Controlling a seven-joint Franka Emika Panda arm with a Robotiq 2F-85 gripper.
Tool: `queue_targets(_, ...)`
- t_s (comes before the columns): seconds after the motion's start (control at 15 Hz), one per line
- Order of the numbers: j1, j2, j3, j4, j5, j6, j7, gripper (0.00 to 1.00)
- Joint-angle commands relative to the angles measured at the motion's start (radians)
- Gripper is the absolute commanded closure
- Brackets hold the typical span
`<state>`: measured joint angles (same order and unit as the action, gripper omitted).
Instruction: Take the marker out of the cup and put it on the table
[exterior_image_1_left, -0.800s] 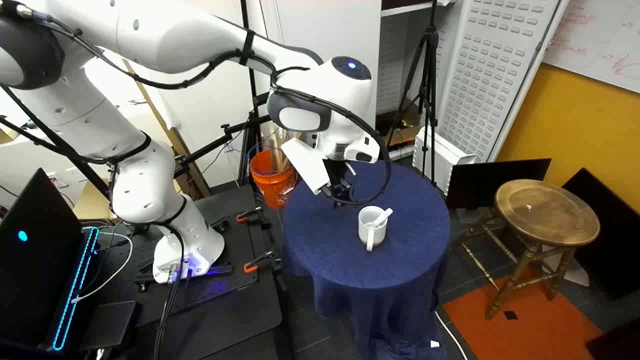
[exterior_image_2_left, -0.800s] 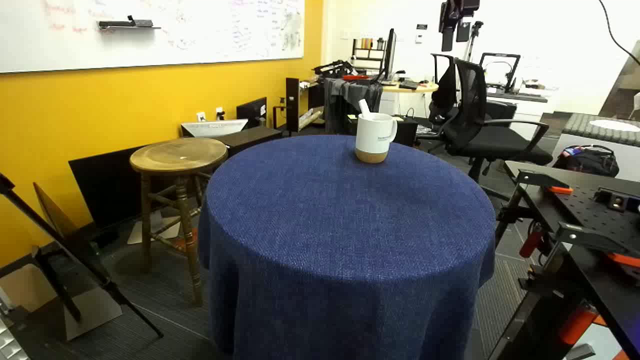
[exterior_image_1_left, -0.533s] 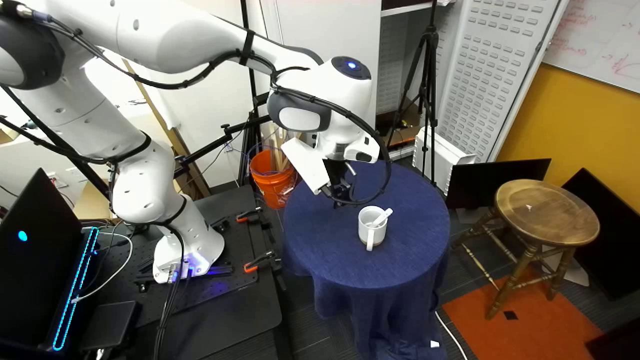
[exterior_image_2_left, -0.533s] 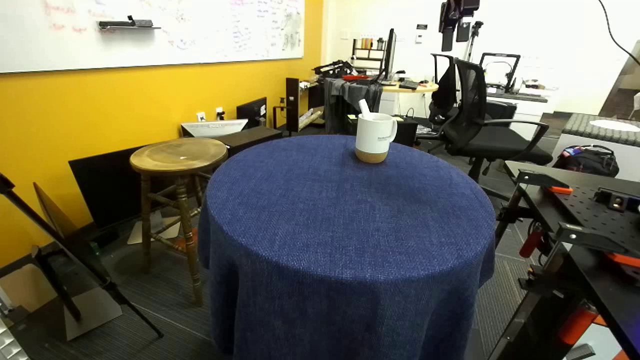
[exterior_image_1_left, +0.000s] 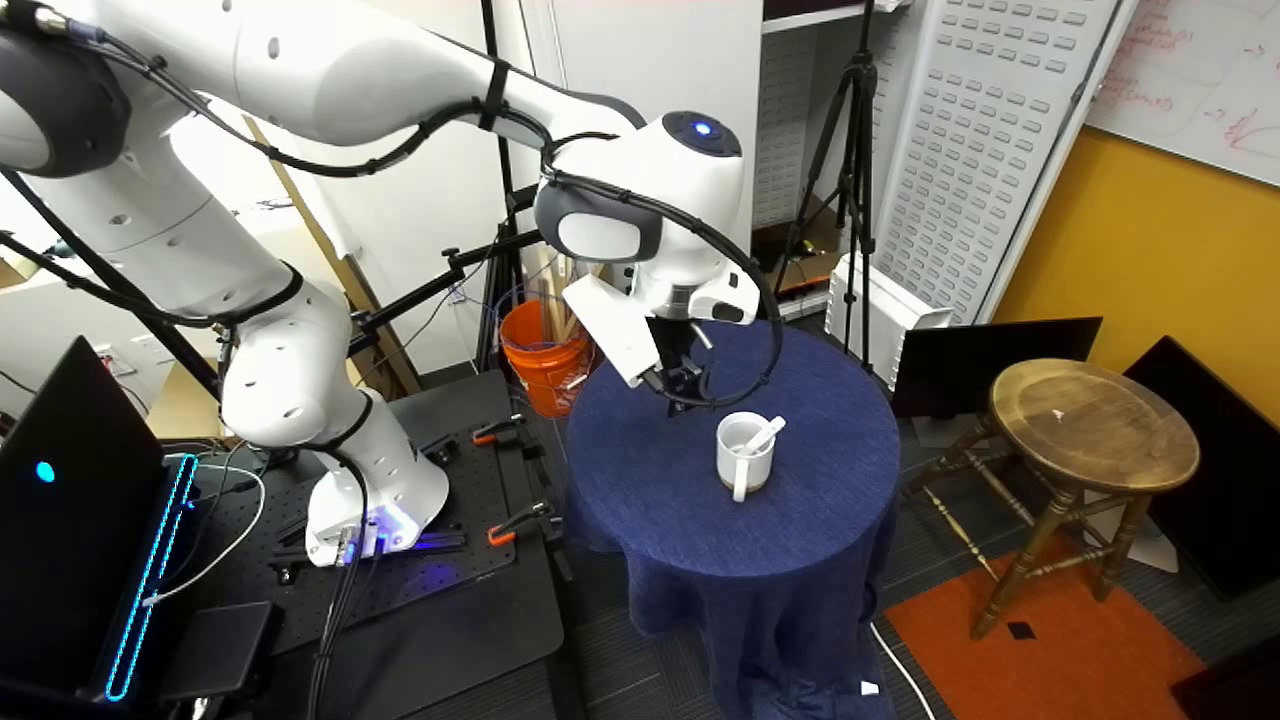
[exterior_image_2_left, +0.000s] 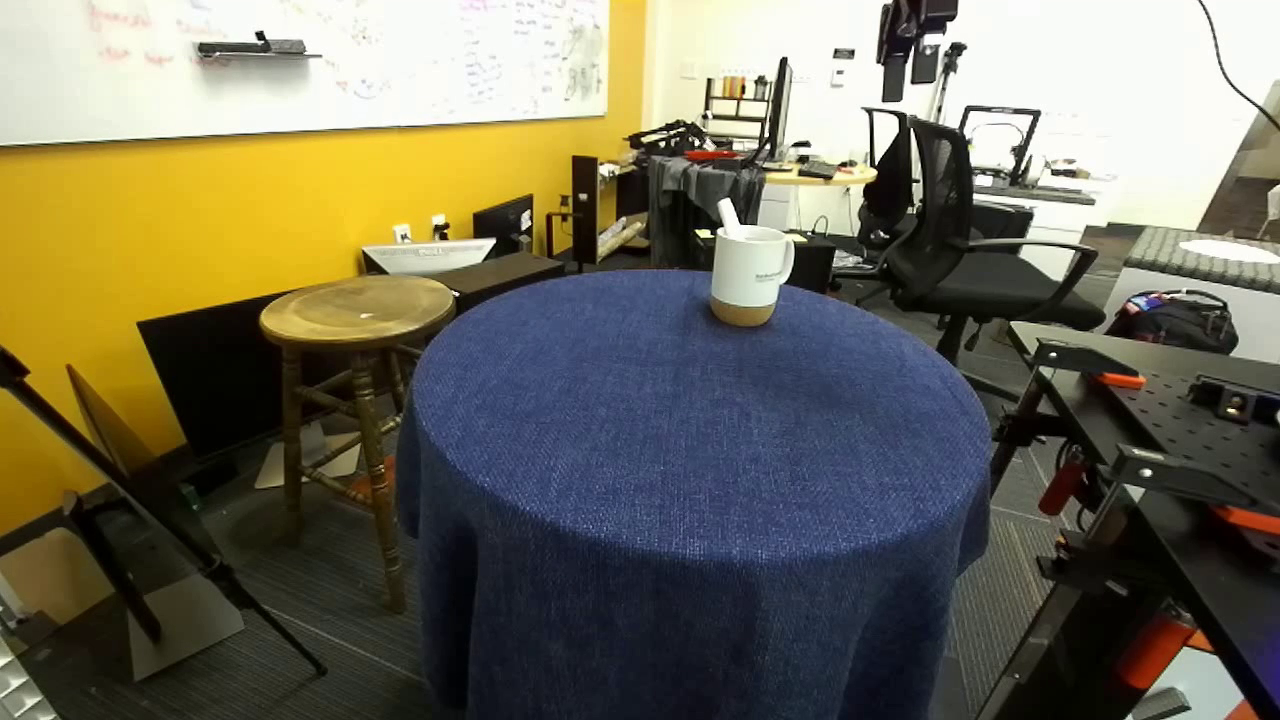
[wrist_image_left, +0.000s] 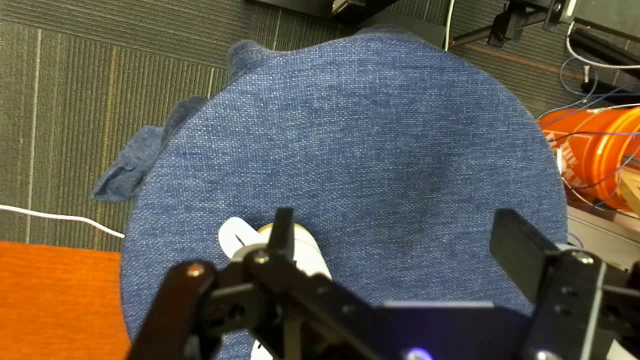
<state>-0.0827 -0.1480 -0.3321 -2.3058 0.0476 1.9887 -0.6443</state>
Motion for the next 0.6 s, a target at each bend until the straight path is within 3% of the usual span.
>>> queue_targets(0.0, -0.033, -0.007, 0.045, -0.038, 0.0, 0.142, 0.008, 0.0)
queue_targets(0.33, -0.029, 0.025, 0.065, -0.097, 0.047, 0.444, 0.013, 0.0)
queue_targets(0.53, -0.017, 0.047, 0.071, -0.138, 0.142, 0.638, -0.005, 0.0)
